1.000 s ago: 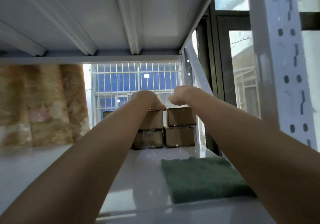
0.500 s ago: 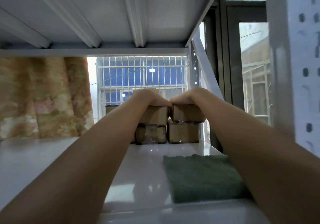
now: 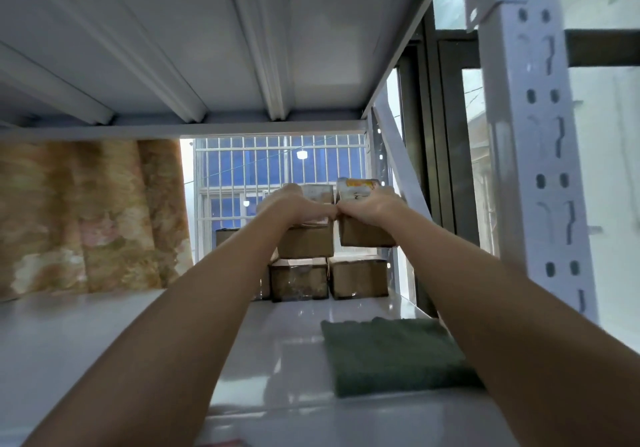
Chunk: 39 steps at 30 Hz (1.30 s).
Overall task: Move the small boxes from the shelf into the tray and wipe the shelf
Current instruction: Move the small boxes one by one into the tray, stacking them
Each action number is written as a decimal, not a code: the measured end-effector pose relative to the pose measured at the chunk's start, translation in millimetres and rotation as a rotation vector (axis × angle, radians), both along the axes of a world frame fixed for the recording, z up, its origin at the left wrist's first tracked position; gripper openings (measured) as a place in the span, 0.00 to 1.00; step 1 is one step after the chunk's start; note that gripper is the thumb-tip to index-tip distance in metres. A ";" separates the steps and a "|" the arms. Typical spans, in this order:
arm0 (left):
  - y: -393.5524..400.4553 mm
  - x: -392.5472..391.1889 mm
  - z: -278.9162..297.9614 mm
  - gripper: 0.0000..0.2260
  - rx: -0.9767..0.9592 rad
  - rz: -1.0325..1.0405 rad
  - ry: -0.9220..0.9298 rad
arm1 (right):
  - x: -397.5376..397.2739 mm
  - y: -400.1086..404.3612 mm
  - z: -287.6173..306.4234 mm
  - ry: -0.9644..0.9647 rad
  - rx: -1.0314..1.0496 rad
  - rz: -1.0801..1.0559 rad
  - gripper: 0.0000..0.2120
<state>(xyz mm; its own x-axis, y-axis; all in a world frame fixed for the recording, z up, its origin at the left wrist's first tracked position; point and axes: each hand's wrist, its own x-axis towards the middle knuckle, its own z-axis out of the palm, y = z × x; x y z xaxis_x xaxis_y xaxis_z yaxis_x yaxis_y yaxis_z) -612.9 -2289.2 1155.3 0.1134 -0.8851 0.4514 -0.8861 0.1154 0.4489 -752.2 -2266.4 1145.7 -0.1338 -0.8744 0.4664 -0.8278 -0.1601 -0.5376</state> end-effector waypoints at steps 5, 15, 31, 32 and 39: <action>16.5 8.4 -3.0 0.42 -0.238 0.009 0.122 | -3.6 18.9 1.2 -0.088 -0.092 0.035 0.42; 74.3 12.8 -20.2 0.47 -0.439 0.037 0.227 | 6.3 60.6 -7.0 -0.176 -0.328 0.048 0.57; 215.0 85.2 -41.0 0.48 -0.379 0.055 0.162 | 84.1 200.6 -35.6 -0.175 -0.275 0.034 0.56; 225.8 95.6 -45.3 0.48 -0.370 0.063 0.150 | 94.5 211.0 -40.4 -0.175 -0.262 0.028 0.55; 287.5 155.1 -66.0 0.45 -0.344 0.103 0.168 | 147.9 272.1 -65.7 -0.116 -0.245 0.090 0.55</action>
